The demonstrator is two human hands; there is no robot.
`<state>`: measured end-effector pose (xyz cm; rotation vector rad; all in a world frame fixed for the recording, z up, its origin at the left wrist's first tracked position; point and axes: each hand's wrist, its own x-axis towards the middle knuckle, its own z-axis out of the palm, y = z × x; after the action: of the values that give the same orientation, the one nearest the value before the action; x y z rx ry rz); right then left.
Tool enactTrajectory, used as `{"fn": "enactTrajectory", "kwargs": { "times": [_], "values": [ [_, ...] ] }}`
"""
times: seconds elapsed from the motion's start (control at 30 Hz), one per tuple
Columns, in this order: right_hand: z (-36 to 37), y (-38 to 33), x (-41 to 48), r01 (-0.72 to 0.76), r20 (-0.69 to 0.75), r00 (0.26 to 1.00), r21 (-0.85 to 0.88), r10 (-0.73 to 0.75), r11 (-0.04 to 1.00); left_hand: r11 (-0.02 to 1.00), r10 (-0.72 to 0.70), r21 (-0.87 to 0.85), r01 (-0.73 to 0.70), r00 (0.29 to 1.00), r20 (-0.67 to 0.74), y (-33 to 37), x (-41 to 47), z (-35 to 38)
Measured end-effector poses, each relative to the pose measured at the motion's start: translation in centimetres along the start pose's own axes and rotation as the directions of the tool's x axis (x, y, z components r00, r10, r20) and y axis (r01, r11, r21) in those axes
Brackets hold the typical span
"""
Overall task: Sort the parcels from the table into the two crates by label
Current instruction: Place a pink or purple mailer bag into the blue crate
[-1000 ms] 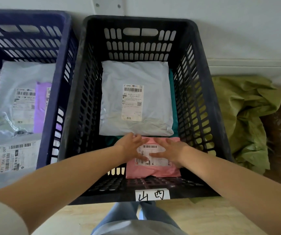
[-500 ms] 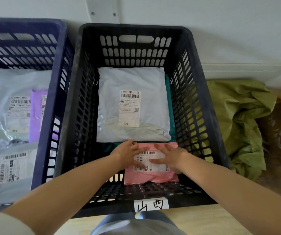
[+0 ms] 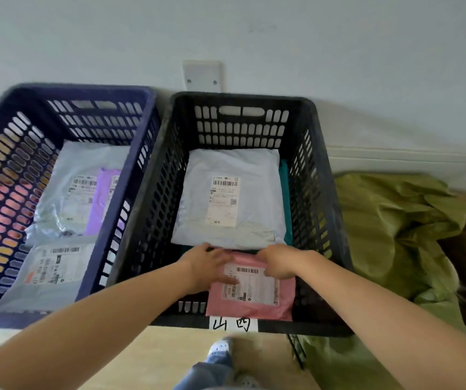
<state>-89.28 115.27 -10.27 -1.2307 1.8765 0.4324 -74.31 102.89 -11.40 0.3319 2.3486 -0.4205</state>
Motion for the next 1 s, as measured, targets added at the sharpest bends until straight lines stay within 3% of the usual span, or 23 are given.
{"fn": "enactTrajectory", "kwargs": {
  "times": [0.23,0.33,0.43,0.6,0.8,1.0],
  "values": [
    [-0.6,-0.5,-2.2,0.136,-0.172,0.979,0.168,-0.107,0.976,0.904,-0.313,-0.308,0.298,0.95,0.0,-0.2,-4.3,-3.3],
    [-1.2,-1.0,-3.1,0.214,-0.256,0.958,0.346,-0.128,0.913,0.8,-0.45,-0.433,0.417,0.893,0.028,0.1,-6.4,-4.7],
    [-2.1,-2.3,-3.4,0.29,-0.327,0.936,0.502,-0.132,0.814,0.73,-0.569,-0.441,0.523,0.822,0.032,0.4,-8.6,-5.6],
    [-4.3,-6.8,-4.6,0.462,-0.493,0.862,0.671,-0.116,0.58,0.53,-0.776,-0.533,0.66,0.631,0.008,0.6,-13.5,-5.5],
    [-6.9,-14.1,-6.1,0.641,-0.649,0.739,0.598,-0.179,0.481,0.255,-0.942,-0.681,0.686,0.335,-0.015,0.9,-21.1,-3.6],
    [-7.7,-23.1,-7.1,0.733,-0.714,0.649,0.496,-0.262,0.464,0.005,-0.988,-0.806,0.592,0.128,0.088,1.1,-28.0,1.0]
  ]
}}
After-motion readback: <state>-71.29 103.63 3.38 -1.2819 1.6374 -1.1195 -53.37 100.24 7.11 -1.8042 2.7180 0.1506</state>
